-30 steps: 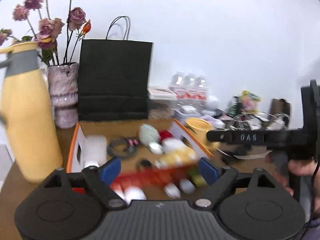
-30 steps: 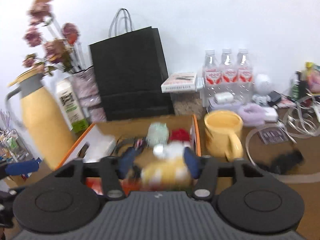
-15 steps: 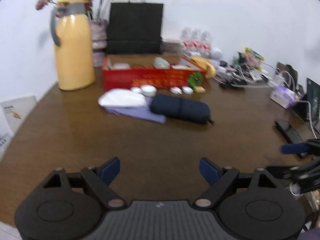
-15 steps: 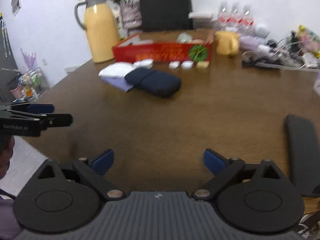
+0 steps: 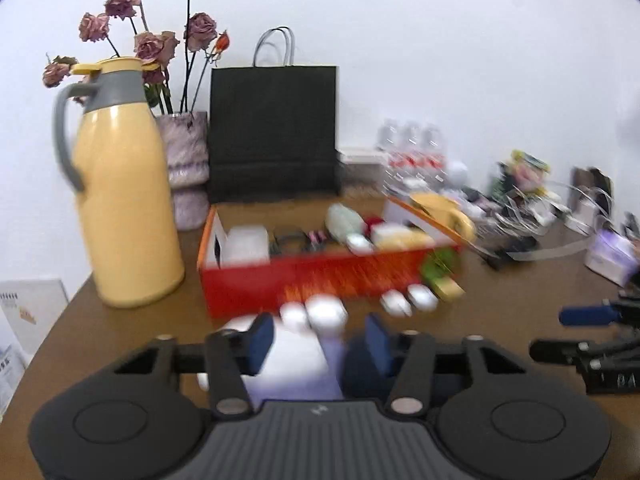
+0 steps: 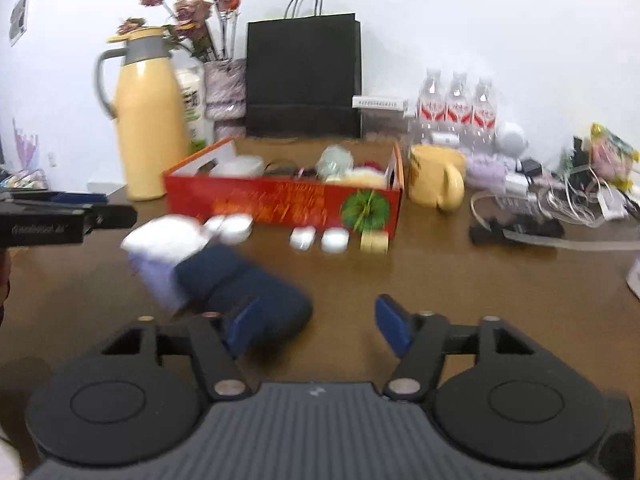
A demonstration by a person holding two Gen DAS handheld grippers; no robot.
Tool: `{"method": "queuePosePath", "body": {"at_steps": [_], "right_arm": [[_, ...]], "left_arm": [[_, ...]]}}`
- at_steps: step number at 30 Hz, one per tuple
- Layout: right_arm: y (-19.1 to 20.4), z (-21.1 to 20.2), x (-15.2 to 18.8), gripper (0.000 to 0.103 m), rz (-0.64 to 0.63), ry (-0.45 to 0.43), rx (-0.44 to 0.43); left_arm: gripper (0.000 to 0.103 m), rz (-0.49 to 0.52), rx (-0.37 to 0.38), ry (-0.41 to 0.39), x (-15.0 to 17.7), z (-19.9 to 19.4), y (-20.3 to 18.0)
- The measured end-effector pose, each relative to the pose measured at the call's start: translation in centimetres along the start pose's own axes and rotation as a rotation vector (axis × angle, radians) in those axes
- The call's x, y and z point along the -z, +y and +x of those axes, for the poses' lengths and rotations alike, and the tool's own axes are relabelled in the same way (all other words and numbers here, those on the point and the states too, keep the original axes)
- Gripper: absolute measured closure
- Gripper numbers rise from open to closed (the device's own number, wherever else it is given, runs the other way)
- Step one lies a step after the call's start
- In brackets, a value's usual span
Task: Organize objects
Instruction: 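Grasp a white lid with the left tool while the right tool grasps a white cap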
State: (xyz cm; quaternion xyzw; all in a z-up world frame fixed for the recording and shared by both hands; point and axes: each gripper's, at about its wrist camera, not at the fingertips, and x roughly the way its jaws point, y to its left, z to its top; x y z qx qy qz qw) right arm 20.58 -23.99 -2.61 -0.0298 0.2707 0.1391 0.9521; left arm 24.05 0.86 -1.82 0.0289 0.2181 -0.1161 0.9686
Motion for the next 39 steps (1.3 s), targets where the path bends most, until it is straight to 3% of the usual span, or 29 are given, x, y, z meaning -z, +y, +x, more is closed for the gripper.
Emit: {"method": "queuePosePath", "body": {"at_steps": [3,4,7,9,11,15,17,22,25,26,27,30,34,36,39], "right_arm": [[-0.8,5.3,-2.2,0.06,0.042,0.021,-0.022],[-1.0,7.0,-2.8,0.064,0.054,0.03,-0.027],[-1.0,10.9,-3.8,0.064,0.048,0.042,-0.022],[-0.7,12.6,-4.2,0.064,0.034,0.059,-0.051],[0.0,14.3,-4.4,0.064,0.001,0.074,-0.056],[0.5,17.4,-4.7,0.064,-0.021,0.125,-0.097],[0.6,18.1,-4.8,0.064,-0.027,0.134,-0.092],[0.4,18.3,-4.6,0.066,-0.035,0.122,-0.095],[0.8,17.7,-4.3,0.07,-0.065,0.117,-0.093],[1.0,17.5,-4.2,0.071,-0.072,0.112,-0.092],[1.1,17.3,-4.1,0.072,-0.075,0.108,-0.092],[0.8,16.5,-4.3,0.073,-0.038,0.093,-0.101],[0.5,13.3,-4.5,0.073,-0.024,0.041,-0.065],[0.6,10.2,-4.2,0.073,-0.022,-0.001,-0.076],[0.9,5.3,-2.5,0.073,0.005,-0.032,-0.12]], "left_arm": [[0.08,-0.021,0.023,0.036,-1.7,6.1,1.1],[0.08,-0.032,0.052,0.063,-1.9,8.1,1.5],[0.077,-0.028,0.107,0.106,-1.4,11.3,2.0],[0.063,-0.017,0.137,0.117,-0.6,12.0,1.9],[0.058,0.018,0.164,0.114,0.0,12.4,1.4],[0.057,0.16,0.227,0.15,0.0,13.7,-0.7],[0.058,0.191,0.203,0.161,0.0,14.7,-1.2],[0.057,0.173,0.205,0.171,0.1,15.5,-0.9],[0.057,0.174,0.17,0.169,0.2,15.2,-1.0],[0.066,0.176,0.17,0.178,0.3,15.1,-0.9],[0.096,0.181,0.179,0.196,0.4,15.1,-1.0],[0.1,0.216,0.183,0.176,0.4,14.1,-1.8],[0.1,0.203,0.165,0.097,-0.2,10.3,-2.9],[0.1,0.158,0.144,0.048,-0.4,7.0,-3.3],[0.1,0.055,0.179,-0.003,0.2,1.3,-3.5]]}}
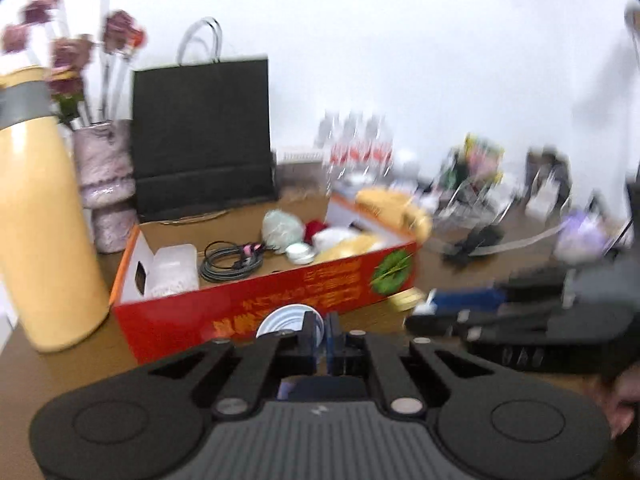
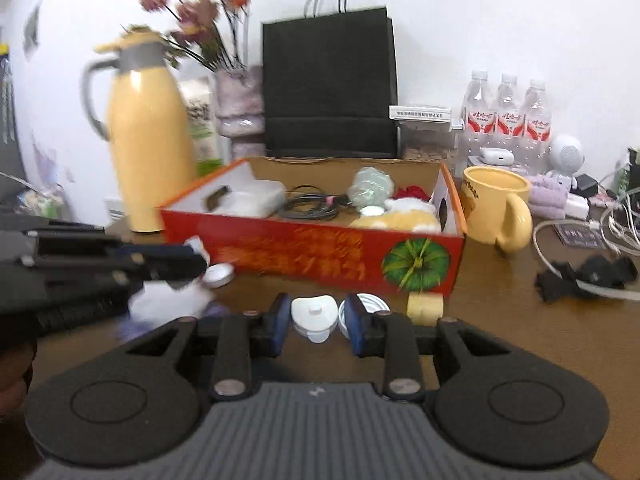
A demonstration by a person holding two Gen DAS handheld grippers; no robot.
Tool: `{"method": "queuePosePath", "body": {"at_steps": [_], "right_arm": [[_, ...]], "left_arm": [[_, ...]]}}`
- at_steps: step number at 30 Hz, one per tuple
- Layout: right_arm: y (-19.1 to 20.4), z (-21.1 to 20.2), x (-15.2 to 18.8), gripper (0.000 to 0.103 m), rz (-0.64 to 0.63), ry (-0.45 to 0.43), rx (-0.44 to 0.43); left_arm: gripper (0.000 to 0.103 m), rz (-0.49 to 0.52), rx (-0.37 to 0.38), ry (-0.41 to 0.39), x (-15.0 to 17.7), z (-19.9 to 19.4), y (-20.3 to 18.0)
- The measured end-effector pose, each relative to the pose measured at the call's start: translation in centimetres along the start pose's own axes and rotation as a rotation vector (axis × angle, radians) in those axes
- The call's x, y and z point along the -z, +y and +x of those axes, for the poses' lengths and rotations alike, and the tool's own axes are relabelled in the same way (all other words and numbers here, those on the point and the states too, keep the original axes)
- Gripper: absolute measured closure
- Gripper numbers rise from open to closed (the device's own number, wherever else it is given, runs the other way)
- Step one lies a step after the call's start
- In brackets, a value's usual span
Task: Organize objects
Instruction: 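Grasp a white lid with the left tool while the right tool grasps a white cap, then drop the white lid and white cap into the cardboard box with both tools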
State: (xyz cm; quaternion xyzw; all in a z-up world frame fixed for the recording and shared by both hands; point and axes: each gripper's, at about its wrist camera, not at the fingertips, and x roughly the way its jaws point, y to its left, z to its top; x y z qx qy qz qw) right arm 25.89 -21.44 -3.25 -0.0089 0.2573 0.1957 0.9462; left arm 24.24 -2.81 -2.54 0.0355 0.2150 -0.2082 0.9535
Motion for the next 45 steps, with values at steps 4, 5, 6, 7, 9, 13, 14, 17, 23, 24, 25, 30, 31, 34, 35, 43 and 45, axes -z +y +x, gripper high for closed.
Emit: {"method": "queuePosePath", "body": {"at_steps": [4,5,6,7,9,13,14,17,23,24,25,30,31,34,35,43,45], "right_arm": [[2.4,-4.2,2.9,0.073,-0.047,0.025,-0.007],[3.1,-4.9,3.7,0.073,-0.08,0.038,0.002],[3.6,-5.3,4.4,0.073,-0.097,0.056,0.005],[3.9,-5.4,5.1,0.073,-0.098,0.086,0.001],[4.3,-5.4,6.3,0.072,-0.088,0.128,-0.002],[4.7,-5.8,7.8,0.062,-0.091,0.139,0.033],[4.7,-6.3,7.8,0.055,-0.093,0.122,0.042],[5.0,-7.3,7.6,0.047,-0.12,0.071,0.039],[5.9,-5.1,7.6,0.057,-0.168,0.093,-0.002],[5.9,-4.7,7.6,0.057,-0.166,0.099,-0.007],[5.9,-4.3,7.6,0.059,-0.165,0.112,-0.013],[5.9,-4.5,8.2,0.059,-0.152,0.125,-0.025],[5.8,-4.7,8.3,0.059,-0.142,0.128,-0.027],[5.4,-5.7,8.8,0.059,-0.119,0.134,-0.019],[5.3,-6.0,9.0,0.059,-0.116,0.134,-0.014],[5.8,-6.1,8.7,0.077,-0.129,0.119,0.01],[5.6,-6.0,7.5,0.077,-0.119,0.087,0.007]], "left_arm": [[0.1,-0.101,0.006,-0.002,2.0,-4.6,-1.4],[0.1,-0.12,0.0,0.011,2.6,-5.3,-1.7],[0.1,-0.133,-0.002,0.035,3.3,-5.7,-1.9],[0.1,-0.134,-0.002,0.057,3.9,-6.0,-2.2],[0.1,-0.117,-0.02,0.094,5.0,-6.4,-2.7],[0.1,-0.058,-0.067,0.15,7.1,-6.3,-3.8],[0.1,-0.06,-0.071,0.159,7.5,-6.4,-3.9],[0.099,-0.064,-0.017,0.206,8.6,-6.1,-3.8],[0.069,-0.079,-0.001,0.137,9.0,-7.4,-3.7],[0.043,-0.08,0.004,0.098,8.8,-8.0,-3.6],[0.029,-0.079,-0.007,0.068,8.8,-8.4,-3.5],[0.022,-0.086,-0.086,0.105,9.0,-7.5,-2.6],[0.024,-0.097,-0.096,0.132,9.2,-7.1,-2.4],[0.029,-0.122,-0.095,0.176,9.8,-6.5,-2.2],[0.032,-0.129,-0.092,0.181,10.0,-6.4,-2.3],[0.064,-0.093,-0.059,0.192,9.6,-6.3,-2.7],[0.064,-0.093,-0.042,0.165,8.2,-6.0,-2.0]]}}
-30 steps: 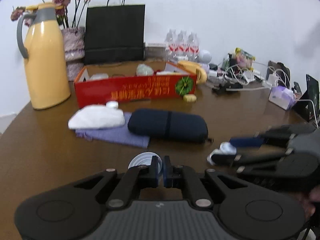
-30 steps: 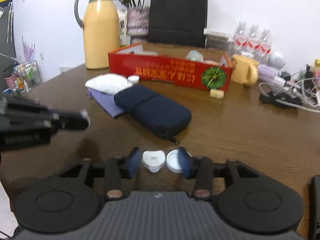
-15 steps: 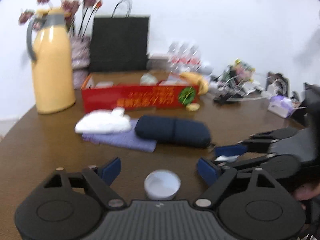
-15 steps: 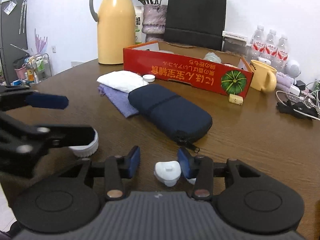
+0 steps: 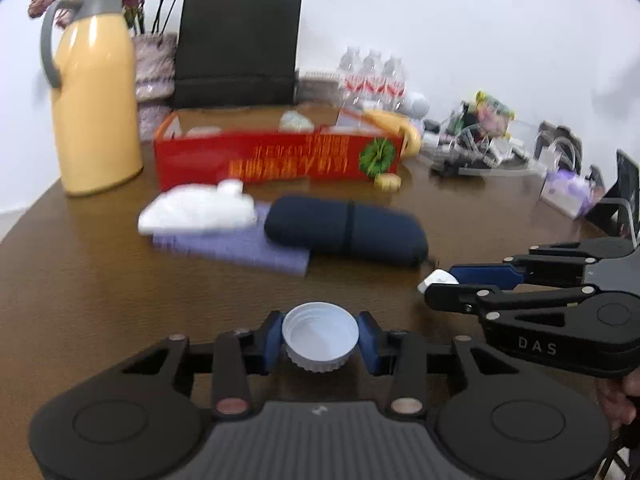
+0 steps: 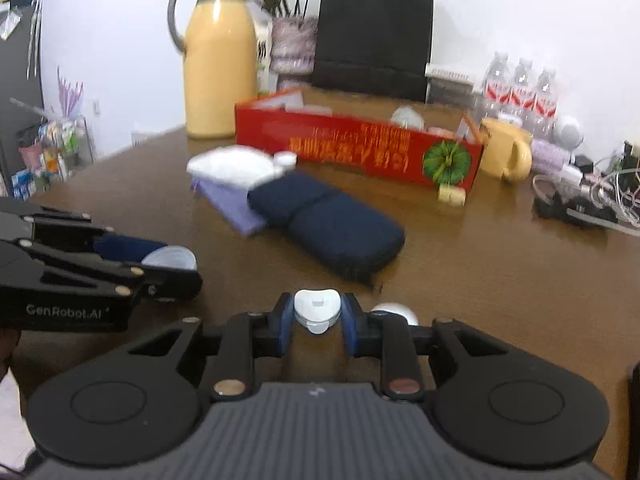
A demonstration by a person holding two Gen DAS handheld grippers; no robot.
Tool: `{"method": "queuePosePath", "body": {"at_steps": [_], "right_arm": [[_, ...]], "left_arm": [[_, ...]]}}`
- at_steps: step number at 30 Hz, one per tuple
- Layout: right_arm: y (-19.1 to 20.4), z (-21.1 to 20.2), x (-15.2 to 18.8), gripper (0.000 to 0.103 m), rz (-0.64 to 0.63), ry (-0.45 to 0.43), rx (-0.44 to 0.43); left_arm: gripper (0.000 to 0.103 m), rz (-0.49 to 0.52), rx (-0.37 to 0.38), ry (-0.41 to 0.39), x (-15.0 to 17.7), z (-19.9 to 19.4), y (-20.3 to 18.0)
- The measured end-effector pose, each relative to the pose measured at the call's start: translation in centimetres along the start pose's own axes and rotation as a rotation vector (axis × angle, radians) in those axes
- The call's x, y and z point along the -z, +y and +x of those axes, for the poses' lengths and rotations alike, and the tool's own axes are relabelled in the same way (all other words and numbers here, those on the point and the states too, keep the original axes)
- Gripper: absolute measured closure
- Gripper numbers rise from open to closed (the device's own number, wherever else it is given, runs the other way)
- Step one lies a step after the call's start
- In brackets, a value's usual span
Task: Organize objects
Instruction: 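Drop the white lid and white cap into the cardboard box with both tools, then move both open tools back over the table toward the navy pouch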
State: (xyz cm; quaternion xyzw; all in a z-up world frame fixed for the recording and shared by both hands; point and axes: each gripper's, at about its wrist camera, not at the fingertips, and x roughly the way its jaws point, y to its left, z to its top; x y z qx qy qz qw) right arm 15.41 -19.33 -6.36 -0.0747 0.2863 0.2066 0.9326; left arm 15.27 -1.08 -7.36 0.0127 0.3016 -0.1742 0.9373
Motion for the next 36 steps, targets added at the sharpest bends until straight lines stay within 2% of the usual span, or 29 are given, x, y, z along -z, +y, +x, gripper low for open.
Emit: {"method": "queuePosePath", "body": {"at_steps": [2,4,6,7,9,11,13,14,16,17,18,19,20,22,27,29,32,34,35,36], "right_arm": [[-1.1,0.2,-2.7,0.077,0.02,-0.056,-0.009],[-2.4,1.2,-6.3,0.077,0.023,-0.113,0.001],[-4.1,3.7,-10.8,0.077,0.031,-0.144,0.006],[-5.3,5.6,-12.8,0.077,0.059,-0.134,-0.014],[-8.0,10.4,-16.7,0.077,0.151,-0.074,-0.066],[-9.6,15.9,-19.7,0.077,0.175,0.009,-0.052],[-11.0,21.4,-21.3,0.077,0.202,0.116,-0.022],[-11.3,23.5,-21.6,0.076,0.191,0.155,0.006],[-11.7,26.3,-21.6,0.074,0.184,0.19,0.031],[-12.0,27.3,-21.6,0.069,0.203,0.194,0.031],[-12.3,27.6,-21.6,0.069,0.223,0.195,0.019],[-12.5,27.3,-21.6,0.064,0.238,0.182,0.004],[-12.7,26.7,-21.7,0.051,0.243,0.152,-0.005],[-12.9,25.2,-22.0,0.041,0.24,0.106,0.02],[-13.9,21.0,-22.8,0.036,0.236,0.065,0.029],[-13.7,18.8,-22.4,0.028,0.226,0.053,0.046],[-12.8,14.2,-20.4,0.011,0.223,0.006,0.055],[-11.5,10.3,-18.1,0.005,0.207,-0.031,0.049],[-10.8,8.3,-16.8,0.0,0.193,-0.051,0.056],[-10.0,6.2,-15.2,0.0,0.181,-0.068,0.066]], "left_arm": [[0.064,0.017,0.005,-0.062,-3.2,0.3,0.9],[0.064,0.055,-0.024,-0.132,-7.5,1.3,2.0],[0.064,0.095,-0.06,-0.15,-12.1,4.2,3.4],[0.064,0.087,-0.06,-0.124,-14.1,6.3,4.2],[0.064,0.034,-0.016,-0.018,-17.8,12.0,6.3],[0.064,-0.011,-0.016,0.099,-20.0,17.6,8.1],[0.064,-0.028,-0.129,0.157,-21.2,21.9,9.3],[0.065,-0.018,-0.157,0.179,-21.5,23.4,9.6],[0.058,-0.029,-0.149,0.215,-21.7,25.3,10.4],[0.05,-0.051,-0.135,0.22,-21.9,25.6,10.8],[0.042,-0.074,-0.121,0.201,-22.0,25.4,11.1],[0.037,-0.089,-0.114,0.179,-21.9,25.0,11.4],[0.03,-0.098,-0.111,0.154,-22.0,24.4,11.5],[0.026,-0.105,-0.118,0.129,-22.6,23.4,11.5],[0.025,-0.086,-0.114,0.105,-23.0,19.5,10.1],[0.022,-0.073,-0.107,0.078,-22.6,17.4,9.4],[0.016,-0.074,-0.138,-0.011,-19.9,12.8,8.2],[0.016,-0.071,-0.181,-0.047,-17.1,9.5,7.2],[0.015,-0.077,-0.19,-0.061,-15.5,7.8,6.5],[0.014,-0.085,-0.176,-0.076,-13.8,5.9,5.8]]}}
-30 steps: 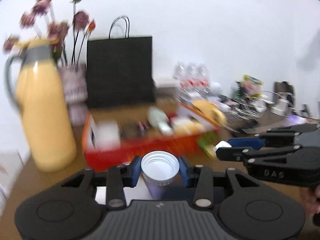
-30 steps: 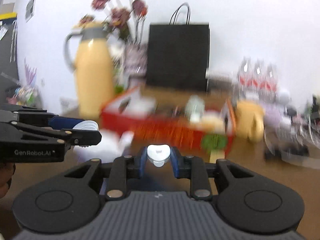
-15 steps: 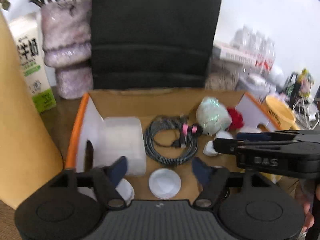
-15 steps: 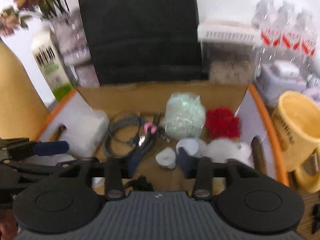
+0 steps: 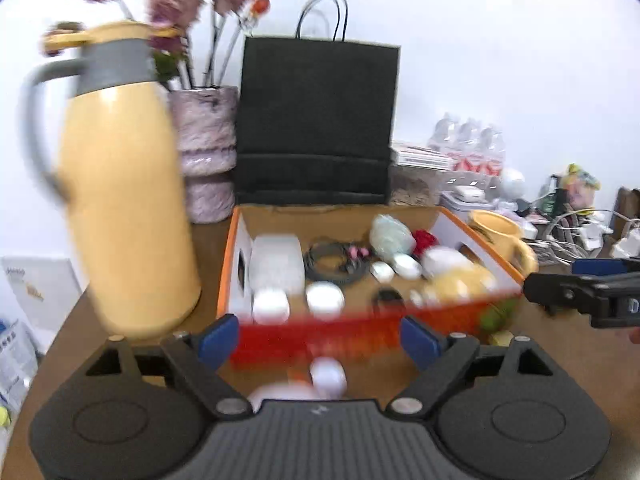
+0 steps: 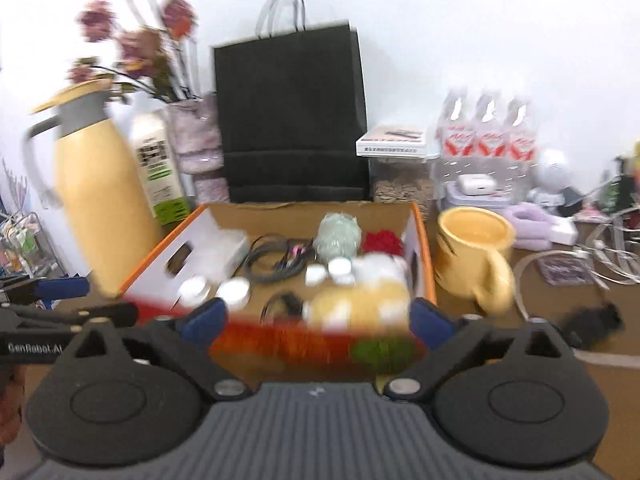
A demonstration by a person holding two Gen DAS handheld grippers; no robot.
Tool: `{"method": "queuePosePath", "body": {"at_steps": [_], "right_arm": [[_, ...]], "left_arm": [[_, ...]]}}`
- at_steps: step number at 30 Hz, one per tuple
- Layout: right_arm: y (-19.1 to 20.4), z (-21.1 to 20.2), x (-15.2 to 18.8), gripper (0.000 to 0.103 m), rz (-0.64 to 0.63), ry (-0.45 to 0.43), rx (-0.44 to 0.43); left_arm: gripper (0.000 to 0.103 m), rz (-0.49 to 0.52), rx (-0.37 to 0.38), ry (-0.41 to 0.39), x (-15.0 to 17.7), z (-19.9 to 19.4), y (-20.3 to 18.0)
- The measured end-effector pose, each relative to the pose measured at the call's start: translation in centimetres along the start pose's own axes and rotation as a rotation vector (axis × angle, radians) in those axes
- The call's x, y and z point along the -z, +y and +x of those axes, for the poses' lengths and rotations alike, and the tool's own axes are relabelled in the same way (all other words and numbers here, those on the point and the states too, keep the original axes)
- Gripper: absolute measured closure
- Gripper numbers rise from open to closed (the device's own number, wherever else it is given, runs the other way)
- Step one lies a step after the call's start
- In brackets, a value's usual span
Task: Organize objects
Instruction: 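Move both open tools back over the table toward the navy pouch, then grasp the navy pouch with both tools and drop it into the box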
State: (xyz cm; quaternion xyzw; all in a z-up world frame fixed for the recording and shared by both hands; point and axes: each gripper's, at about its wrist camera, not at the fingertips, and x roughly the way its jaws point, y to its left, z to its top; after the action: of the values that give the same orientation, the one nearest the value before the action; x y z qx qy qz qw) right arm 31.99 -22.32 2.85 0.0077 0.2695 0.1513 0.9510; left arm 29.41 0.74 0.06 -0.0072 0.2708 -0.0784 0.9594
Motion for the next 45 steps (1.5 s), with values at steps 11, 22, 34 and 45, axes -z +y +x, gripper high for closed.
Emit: {"method": "queuePosePath", "body": {"at_steps": [11,22,34,45], "right_arm": [[2.2,-14.2,16.0,0.0,0.003,0.131,0.003],[1.6,-8.5,13.5,0.046,0.148,0.045,-0.089],[0.9,-2.8,13.1,0.072,0.274,0.097,-0.107],[4.3,-10.4,16.4,0.072,0.101,0.176,-0.213]], "left_arm": [[0.01,0.028,0.064,0.084,12.4,-13.0,-3.2],[0.046,0.022,0.168,-0.007,8.0,-2.5,-3.6],[0.057,-0.1,0.156,0.107,8.0,1.1,-2.7],[0.065,-0.173,0.123,0.166,15.7,-12.0,-2.2]]}}
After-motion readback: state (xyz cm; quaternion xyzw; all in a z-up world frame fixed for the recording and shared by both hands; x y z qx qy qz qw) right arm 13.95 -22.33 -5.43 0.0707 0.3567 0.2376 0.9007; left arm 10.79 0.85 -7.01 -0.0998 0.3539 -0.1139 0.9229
